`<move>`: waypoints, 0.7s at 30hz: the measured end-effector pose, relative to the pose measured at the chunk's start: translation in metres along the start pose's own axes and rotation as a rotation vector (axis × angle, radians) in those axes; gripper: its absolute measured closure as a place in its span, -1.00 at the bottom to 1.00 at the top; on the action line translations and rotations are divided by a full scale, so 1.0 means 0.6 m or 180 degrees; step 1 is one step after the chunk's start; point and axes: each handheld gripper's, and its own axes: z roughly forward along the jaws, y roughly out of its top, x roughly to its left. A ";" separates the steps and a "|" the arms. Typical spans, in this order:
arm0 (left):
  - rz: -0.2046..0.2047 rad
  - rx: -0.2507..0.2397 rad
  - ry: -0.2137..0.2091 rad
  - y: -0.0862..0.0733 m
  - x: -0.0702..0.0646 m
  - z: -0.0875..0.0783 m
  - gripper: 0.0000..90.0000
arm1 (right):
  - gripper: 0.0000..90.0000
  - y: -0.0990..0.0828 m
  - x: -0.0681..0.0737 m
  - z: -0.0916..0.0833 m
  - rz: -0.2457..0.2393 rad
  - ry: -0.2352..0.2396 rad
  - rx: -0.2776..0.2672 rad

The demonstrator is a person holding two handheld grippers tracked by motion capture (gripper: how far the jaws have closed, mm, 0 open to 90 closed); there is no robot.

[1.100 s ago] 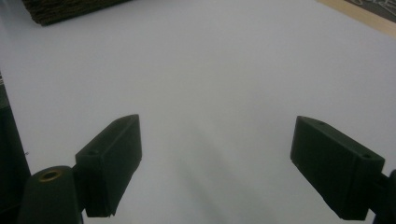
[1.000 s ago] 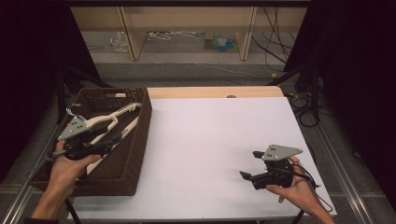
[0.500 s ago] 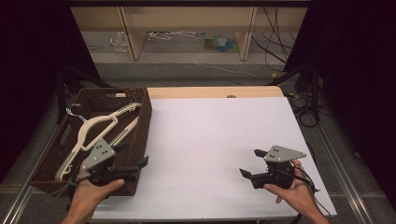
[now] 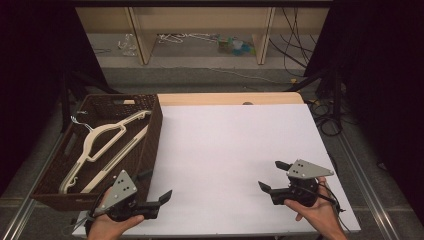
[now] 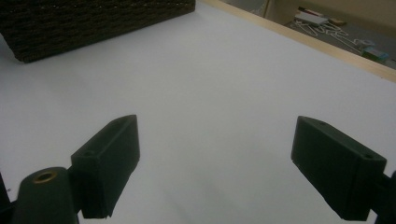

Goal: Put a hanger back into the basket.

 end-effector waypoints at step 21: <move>0.0217 -0.0126 0.0054 -0.017 0.000 -0.004 -0.63 | -0.64 -0.021 0.021 -0.020 -0.0061 -0.0052 -0.0102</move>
